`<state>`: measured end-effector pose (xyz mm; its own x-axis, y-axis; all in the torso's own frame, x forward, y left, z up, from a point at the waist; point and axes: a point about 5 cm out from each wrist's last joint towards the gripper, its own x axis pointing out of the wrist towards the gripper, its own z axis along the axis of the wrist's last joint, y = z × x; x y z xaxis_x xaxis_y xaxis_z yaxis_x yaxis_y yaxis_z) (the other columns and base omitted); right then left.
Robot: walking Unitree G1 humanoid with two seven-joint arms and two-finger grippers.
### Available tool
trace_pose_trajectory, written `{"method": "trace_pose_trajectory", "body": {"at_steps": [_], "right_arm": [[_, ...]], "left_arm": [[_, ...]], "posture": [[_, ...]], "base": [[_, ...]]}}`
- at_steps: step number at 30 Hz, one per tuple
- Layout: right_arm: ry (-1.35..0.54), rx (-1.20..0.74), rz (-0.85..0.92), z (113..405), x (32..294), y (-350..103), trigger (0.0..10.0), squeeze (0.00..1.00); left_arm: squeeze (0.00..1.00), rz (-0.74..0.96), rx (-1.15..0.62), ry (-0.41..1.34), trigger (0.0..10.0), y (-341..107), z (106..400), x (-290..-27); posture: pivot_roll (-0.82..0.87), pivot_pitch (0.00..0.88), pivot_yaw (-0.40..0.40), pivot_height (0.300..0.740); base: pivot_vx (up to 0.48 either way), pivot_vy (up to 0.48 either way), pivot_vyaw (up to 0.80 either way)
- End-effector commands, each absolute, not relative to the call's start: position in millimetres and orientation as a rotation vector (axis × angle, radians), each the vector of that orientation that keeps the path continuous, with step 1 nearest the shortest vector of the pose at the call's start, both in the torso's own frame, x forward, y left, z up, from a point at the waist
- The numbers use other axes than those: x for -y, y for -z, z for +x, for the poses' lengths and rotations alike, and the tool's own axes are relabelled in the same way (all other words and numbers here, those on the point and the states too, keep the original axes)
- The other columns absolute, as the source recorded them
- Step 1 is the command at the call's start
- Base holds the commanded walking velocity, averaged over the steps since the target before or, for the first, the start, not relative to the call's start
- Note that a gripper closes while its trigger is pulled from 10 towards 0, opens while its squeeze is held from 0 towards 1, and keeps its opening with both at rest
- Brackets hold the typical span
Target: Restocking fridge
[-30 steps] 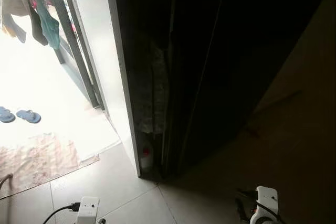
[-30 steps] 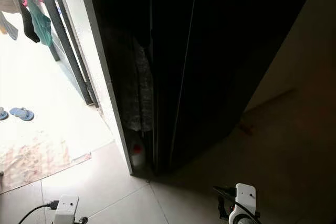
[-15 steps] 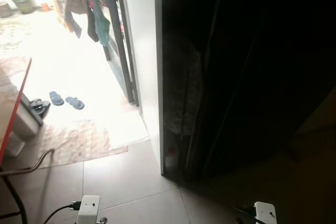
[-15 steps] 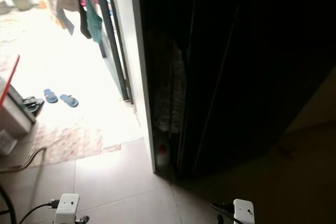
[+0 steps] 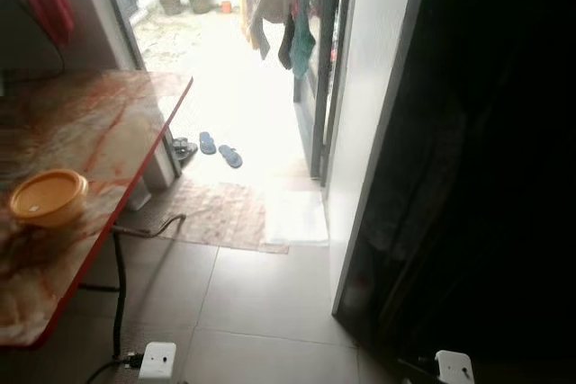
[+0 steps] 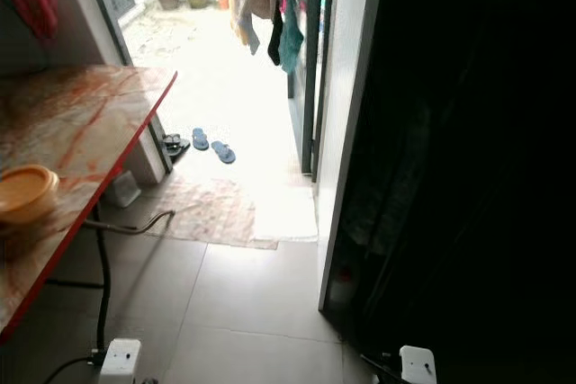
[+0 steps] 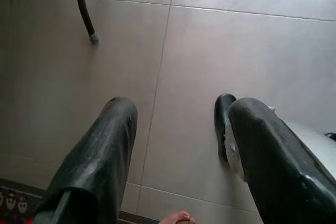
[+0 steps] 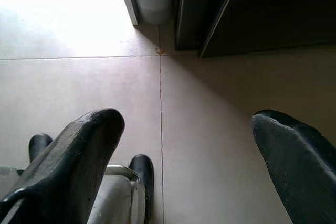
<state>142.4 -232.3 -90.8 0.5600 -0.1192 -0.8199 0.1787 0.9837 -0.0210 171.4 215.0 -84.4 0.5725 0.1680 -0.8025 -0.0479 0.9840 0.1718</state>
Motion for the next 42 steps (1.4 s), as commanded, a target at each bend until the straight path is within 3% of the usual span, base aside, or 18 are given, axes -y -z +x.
{"method": "trace_pose_trajectory", "body": {"at_steps": [1,42], "right_arm": [[0.160,-0.946,0.071,148.1,228.5,89.5,10.0,0.00],[0.138,-0.954,0.054,146.2,228.9,90.0,10.0,0.00]], "left_arm": [[0.00,0.146,-0.956,-0.134,10.0,84.1,170.8,-218.6],[0.00,0.139,-0.982,-0.148,10.0,86.8,163.6,-221.4]], "posture": [[-0.14,0.000,-0.043,0.740],[-0.14,0.000,-0.053,0.740]], "base": [[0.000,0.000,0.80],[0.000,0.000,0.80]]}}
